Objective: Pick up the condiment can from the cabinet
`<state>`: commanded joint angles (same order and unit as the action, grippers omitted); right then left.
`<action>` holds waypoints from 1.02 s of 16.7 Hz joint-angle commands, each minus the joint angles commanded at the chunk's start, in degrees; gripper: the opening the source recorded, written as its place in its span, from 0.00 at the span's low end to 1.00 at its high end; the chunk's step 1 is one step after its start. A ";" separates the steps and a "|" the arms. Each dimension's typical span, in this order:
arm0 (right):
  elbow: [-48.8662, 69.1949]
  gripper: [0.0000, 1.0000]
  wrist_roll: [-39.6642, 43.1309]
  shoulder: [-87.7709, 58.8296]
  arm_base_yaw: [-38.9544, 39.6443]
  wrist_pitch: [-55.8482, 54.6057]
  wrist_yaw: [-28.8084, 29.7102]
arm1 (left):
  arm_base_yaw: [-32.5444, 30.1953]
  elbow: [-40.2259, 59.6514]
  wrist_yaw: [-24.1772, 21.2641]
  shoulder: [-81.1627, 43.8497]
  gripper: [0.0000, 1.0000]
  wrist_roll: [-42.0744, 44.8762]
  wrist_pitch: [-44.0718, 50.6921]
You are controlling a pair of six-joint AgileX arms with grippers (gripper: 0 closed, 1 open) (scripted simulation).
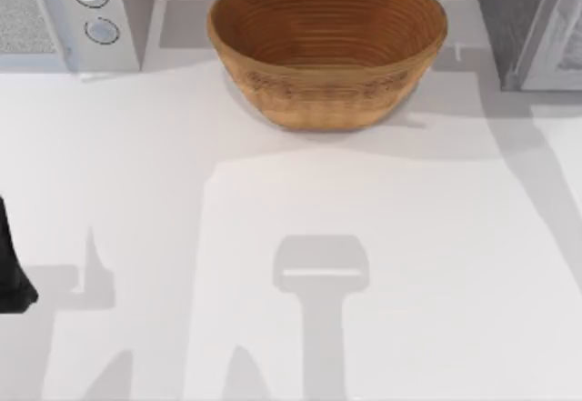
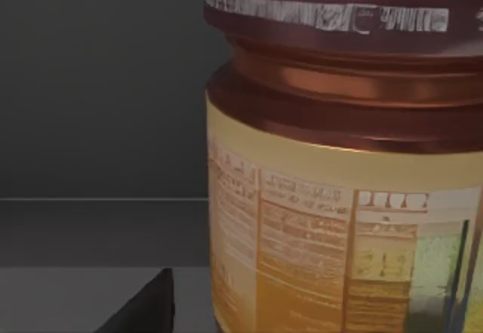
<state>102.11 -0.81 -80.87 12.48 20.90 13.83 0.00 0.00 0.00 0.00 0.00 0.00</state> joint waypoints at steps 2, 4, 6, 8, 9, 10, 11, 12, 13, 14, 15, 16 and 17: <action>-0.10 1.00 -0.01 0.00 -0.27 0.09 -0.15 | 0.00 0.00 0.00 0.00 1.00 0.00 0.00; 1.89 1.00 -0.01 -1.96 -0.57 -0.04 -0.52 | 0.00 0.00 0.00 0.00 1.00 0.00 0.00; 5.07 1.00 -0.01 -5.25 -1.15 -0.21 -1.08 | 0.00 0.00 0.00 0.00 1.00 0.00 0.00; 8.38 1.00 -0.02 -8.78 -1.86 -0.42 -1.72 | 0.00 0.00 0.00 0.00 1.00 0.00 0.00; 9.81 1.00 -0.02 -10.32 -2.18 -0.53 -2.01 | 0.00 0.00 0.00 0.00 1.00 0.00 0.00; 10.91 1.00 -0.03 -11.51 -2.43 -0.62 -2.24 | 0.00 0.00 0.00 0.00 1.00 0.00 0.00; 11.57 1.00 -0.03 -12.22 -2.58 -0.68 -2.39 | 0.00 0.00 0.00 0.00 1.00 0.00 0.00; 11.72 1.00 -0.03 -12.38 -2.62 -0.69 -2.42 | 0.00 0.00 0.00 0.00 1.00 0.00 0.00; 11.72 1.00 -0.03 -12.38 -2.62 -0.69 -2.42 | 0.00 0.00 0.00 0.00 1.00 0.00 0.00; 11.72 1.00 -0.03 -12.38 -2.62 -0.69 -2.42 | 0.00 0.00 0.00 0.00 1.00 0.00 0.00; 11.72 1.00 -0.03 -12.38 -2.62 -0.69 -2.42 | 0.00 0.00 0.00 0.00 1.00 0.00 0.00; 11.72 0.92 -0.03 -12.38 -2.62 -0.69 -2.42 | 0.00 0.00 0.00 0.00 1.00 0.00 0.00; 11.72 0.85 -0.03 -12.38 -2.62 -0.69 -2.42 | 0.00 0.00 0.00 0.00 1.00 0.00 0.00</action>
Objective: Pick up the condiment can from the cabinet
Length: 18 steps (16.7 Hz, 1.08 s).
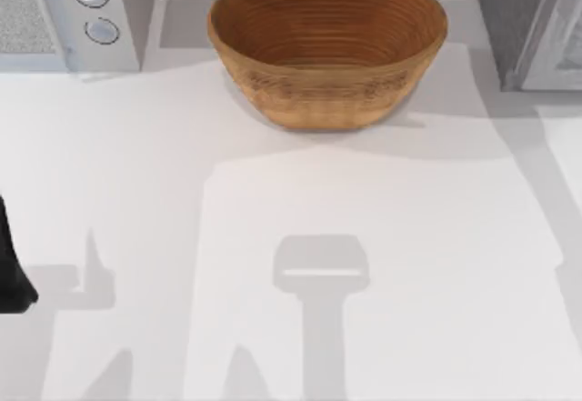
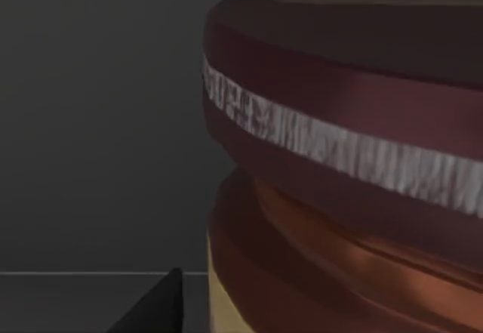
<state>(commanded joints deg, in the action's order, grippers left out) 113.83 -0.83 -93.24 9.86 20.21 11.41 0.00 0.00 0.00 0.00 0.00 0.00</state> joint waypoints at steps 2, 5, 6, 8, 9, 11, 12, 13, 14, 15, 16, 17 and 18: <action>0.00 0.70 0.00 0.00 0.00 0.00 0.00 | 0.00 0.00 0.00 0.00 1.00 0.00 0.00; 0.00 0.47 0.00 0.00 0.00 0.00 0.00 | 0.00 0.00 0.00 0.00 1.00 0.00 0.00; 0.00 0.40 0.00 0.00 0.00 0.00 0.00 | 0.00 0.00 0.00 0.00 1.00 0.00 0.00; 0.00 0.25 0.00 0.00 0.00 0.00 0.00 | 0.00 0.00 0.00 0.00 1.00 0.00 0.00; 0.00 0.17 0.00 0.00 0.00 0.00 0.00 | 0.00 0.00 0.00 0.00 1.00 0.00 0.00; 0.00 0.02 0.00 0.00 0.00 0.00 0.00 | 0.00 0.00 0.00 0.00 1.00 0.00 0.00; 0.00 0.00 0.00 0.00 0.00 0.00 0.00 | 0.00 0.00 0.00 0.00 1.00 0.00 0.00; 0.00 0.00 0.00 0.00 0.00 0.00 0.00 | 0.00 0.00 0.00 0.00 1.00 0.00 0.00; 0.00 0.00 0.00 0.00 0.00 0.00 0.00 | 0.00 0.00 0.00 0.00 1.00 0.00 0.00; 0.00 0.00 0.00 0.00 0.00 0.00 0.00 | 0.00 0.00 0.00 0.00 1.00 0.00 0.00; 0.00 0.00 0.00 0.00 0.00 0.00 0.00 | 0.00 0.00 0.00 0.00 1.00 0.00 0.00; 0.00 0.00 0.00 0.00 0.00 0.00 0.00 | 0.00 0.00 0.00 0.00 1.00 0.00 0.00; 0.00 0.00 0.00 0.00 0.00 0.00 0.00 | 0.00 0.00 0.00 0.00 1.00 0.00 0.00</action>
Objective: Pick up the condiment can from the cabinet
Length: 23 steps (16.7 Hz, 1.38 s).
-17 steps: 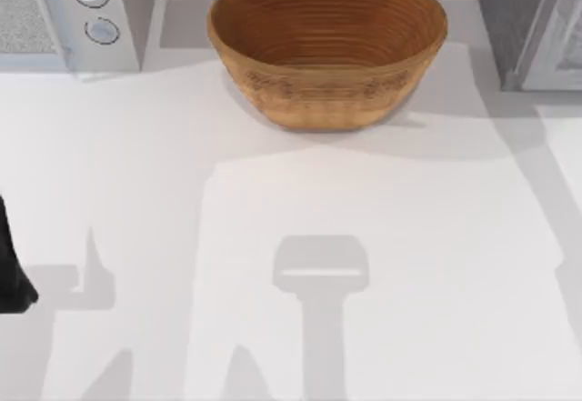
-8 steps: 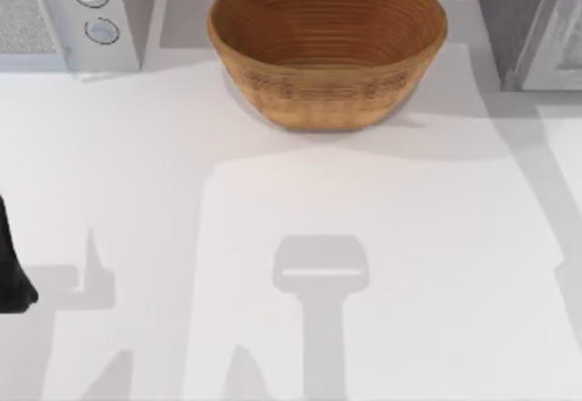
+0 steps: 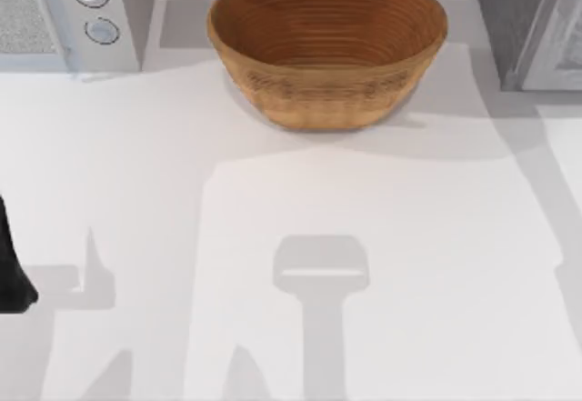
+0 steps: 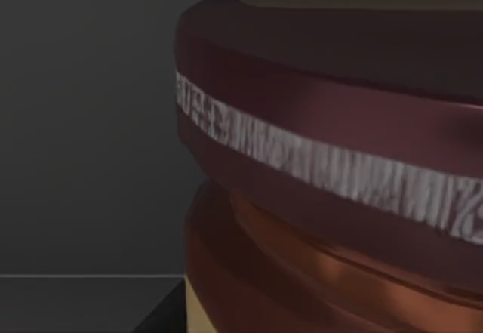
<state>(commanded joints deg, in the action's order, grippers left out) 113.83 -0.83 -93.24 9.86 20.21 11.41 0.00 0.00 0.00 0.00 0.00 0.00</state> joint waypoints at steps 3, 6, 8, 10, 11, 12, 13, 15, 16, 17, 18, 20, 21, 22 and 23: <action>0.00 0.00 -0.10 0.19 0.21 0.17 0.11 | 0.00 0.00 0.00 0.00 1.00 0.00 0.00; 0.63 0.00 0.15 3.57 2.52 4.04 2.71 | 0.00 0.00 0.00 0.00 1.00 0.00 0.00; 1.03 0.00 0.32 7.57 5.00 9.45 5.37 | 0.00 0.00 0.00 0.00 1.00 0.00 0.00; 1.67 0.00 0.33 12.75 8.02 16.23 8.08 | 0.00 0.00 0.00 0.00 1.00 0.00 0.00; 2.00 0.00 0.32 15.48 9.60 18.96 9.40 | 0.00 0.00 0.00 0.00 1.00 0.00 0.00; 2.27 0.00 0.29 17.80 11.01 21.08 10.64 | 0.00 0.00 0.00 0.00 1.00 0.00 0.00; 2.48 0.00 0.21 19.50 12.14 22.60 11.71 | 0.00 0.00 0.00 0.00 1.00 0.00 0.00; 2.78 0.00 0.02 21.10 13.33 24.07 12.88 | 0.00 0.00 0.00 0.00 1.00 0.00 0.00; 2.79 0.00 0.02 21.14 13.36 24.10 12.92 | 0.00 0.00 0.00 0.00 1.00 0.00 0.00; 2.79 0.00 0.02 21.14 13.36 24.10 12.92 | 0.00 0.00 0.00 0.00 1.00 0.00 0.00; 2.79 0.00 0.02 21.14 13.36 24.10 12.92 | 0.00 0.00 0.00 0.00 1.00 0.00 0.00; 2.76 0.00 -0.07 21.11 13.12 23.96 12.80 | 0.00 0.00 0.00 0.00 1.00 0.00 0.00; 2.19 0.00 -0.07 21.52 13.02 23.68 12.65 | 0.00 0.00 0.00 0.00 1.00 0.00 0.00; 1.02 0.00 -0.08 22.36 12.79 23.12 12.36 | 0.00 0.00 0.00 0.00 1.00 0.00 0.00; -0.75 0.00 -0.08 23.61 12.44 22.32 11.93 | 0.00 0.00 0.00 0.00 1.00 0.00 0.00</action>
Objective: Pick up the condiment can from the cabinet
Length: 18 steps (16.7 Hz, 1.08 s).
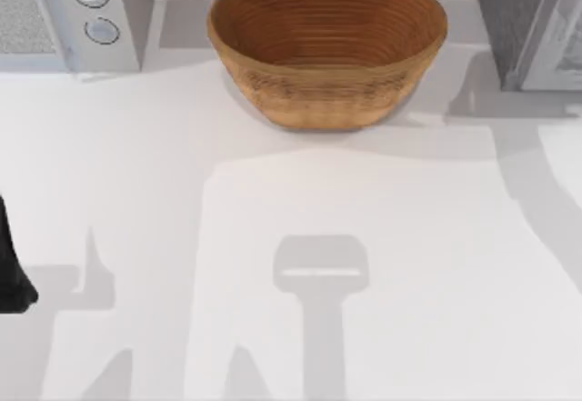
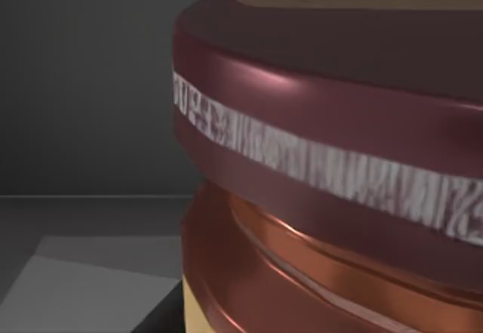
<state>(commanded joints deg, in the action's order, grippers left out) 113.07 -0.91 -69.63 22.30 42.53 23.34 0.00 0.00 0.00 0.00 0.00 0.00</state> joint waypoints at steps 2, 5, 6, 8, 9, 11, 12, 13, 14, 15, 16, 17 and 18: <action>-5.36 0.00 0.01 3.55 -1.07 -2.21 -1.17 | 0.00 0.00 0.00 0.00 1.00 0.00 0.00; -17.90 0.00 0.07 11.03 -3.48 -6.77 -3.59 | 0.00 0.00 0.00 0.00 1.00 0.00 0.00; -23.21 0.00 0.11 14.04 -4.48 -8.59 -4.56 | 0.00 0.00 0.00 0.00 1.00 0.00 0.00; -35.13 0.00 0.19 20.66 -6.70 -12.60 -6.71 | 0.00 0.00 0.00 0.00 1.00 0.00 0.00; -41.56 0.00 0.24 24.21 -7.89 -14.76 -7.88 | 0.00 0.00 0.00 0.00 1.00 0.00 0.00; -54.87 0.00 0.35 31.60 -10.33 -19.26 -10.33 | 0.00 0.00 0.00 0.00 1.00 0.00 0.00; -61.56 0.00 0.40 35.37 -11.56 -21.56 -11.59 | 0.00 0.00 0.00 0.00 1.00 0.00 0.00; -68.14 0.00 0.46 39.14 -12.78 -23.86 -12.86 | 0.00 0.00 0.00 0.00 1.00 0.00 0.00; -74.55 0.00 0.51 42.86 -13.97 -26.14 -14.12 | 0.00 0.00 0.00 0.00 1.00 0.00 0.00; -80.69 0.00 0.57 46.51 -15.13 -28.38 -15.37 | 0.00 0.00 0.00 0.00 1.00 0.00 0.00; -86.45 0.00 0.62 50.04 -16.24 -30.54 -16.57 | 0.00 0.00 0.00 0.00 1.00 0.00 0.00; -91.76 0.00 0.67 53.42 -17.29 -32.61 -17.73 | 0.00 0.00 0.00 0.00 1.00 0.00 0.00; -96.53 0.00 0.71 56.61 -18.28 -34.56 -18.82 | 0.00 0.00 0.00 0.00 1.00 0.00 0.00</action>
<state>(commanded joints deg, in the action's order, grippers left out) 16.54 -0.20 -13.02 4.02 7.97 4.52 0.00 0.00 0.00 0.00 0.00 0.00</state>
